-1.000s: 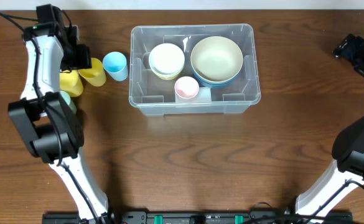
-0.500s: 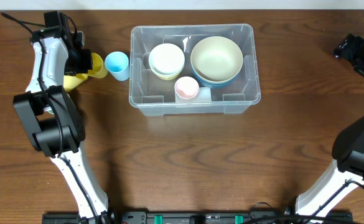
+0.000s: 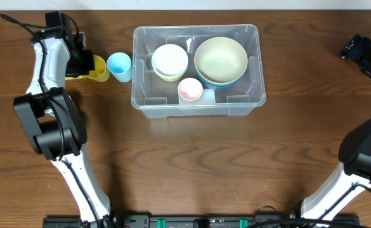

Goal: Pack container
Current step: 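Grasp a yellow cup rim with the left gripper and lift, then carry the yellow cup into the container and lower it onto the pink cup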

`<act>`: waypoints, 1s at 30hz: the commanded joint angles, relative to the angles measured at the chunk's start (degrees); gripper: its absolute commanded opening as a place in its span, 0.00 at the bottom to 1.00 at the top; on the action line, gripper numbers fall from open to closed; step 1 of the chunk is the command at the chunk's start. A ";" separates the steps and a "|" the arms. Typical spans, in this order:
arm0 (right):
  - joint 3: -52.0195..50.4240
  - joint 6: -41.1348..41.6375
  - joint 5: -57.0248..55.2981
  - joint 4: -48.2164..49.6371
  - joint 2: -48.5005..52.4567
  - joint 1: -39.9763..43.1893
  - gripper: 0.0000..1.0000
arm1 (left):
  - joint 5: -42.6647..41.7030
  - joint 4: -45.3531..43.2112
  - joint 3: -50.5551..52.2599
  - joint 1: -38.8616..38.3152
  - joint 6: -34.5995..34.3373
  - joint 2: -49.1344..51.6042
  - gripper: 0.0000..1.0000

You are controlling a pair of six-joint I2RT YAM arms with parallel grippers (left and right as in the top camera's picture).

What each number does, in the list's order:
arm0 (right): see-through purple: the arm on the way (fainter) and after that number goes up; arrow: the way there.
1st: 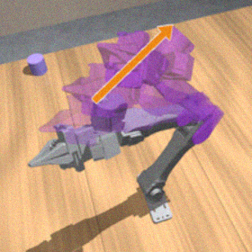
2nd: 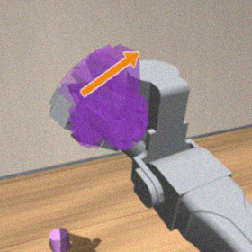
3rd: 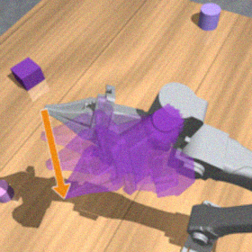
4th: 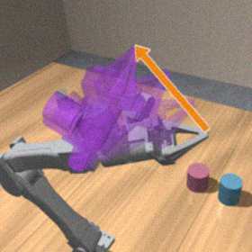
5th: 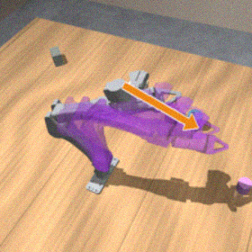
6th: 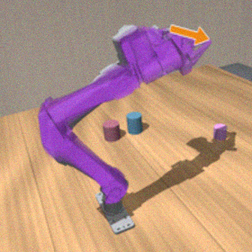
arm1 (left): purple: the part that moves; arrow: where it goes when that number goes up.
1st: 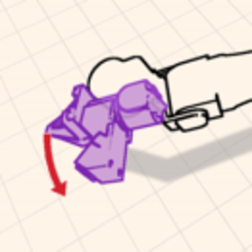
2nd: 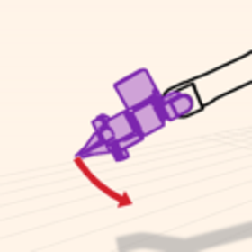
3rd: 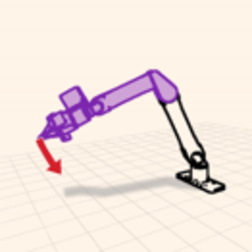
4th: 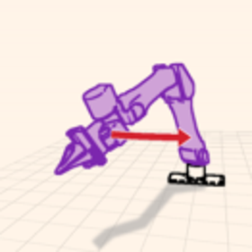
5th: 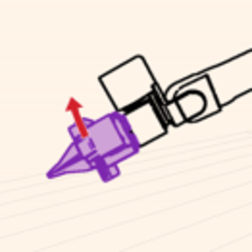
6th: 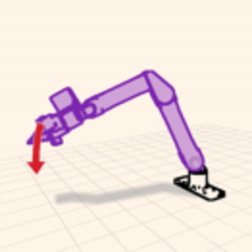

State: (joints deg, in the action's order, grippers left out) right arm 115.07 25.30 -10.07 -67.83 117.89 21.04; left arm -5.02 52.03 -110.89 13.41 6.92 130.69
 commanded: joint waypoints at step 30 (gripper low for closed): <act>0.20 1.03 -0.42 0.09 -0.87 -0.42 0.99 | -5.29 5.60 0.52 -33.18 -1.38 -32.41 0.06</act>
State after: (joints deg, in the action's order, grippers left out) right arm 115.07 25.30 -10.07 -67.81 117.89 21.04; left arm -13.45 56.05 -110.39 -16.58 3.18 95.50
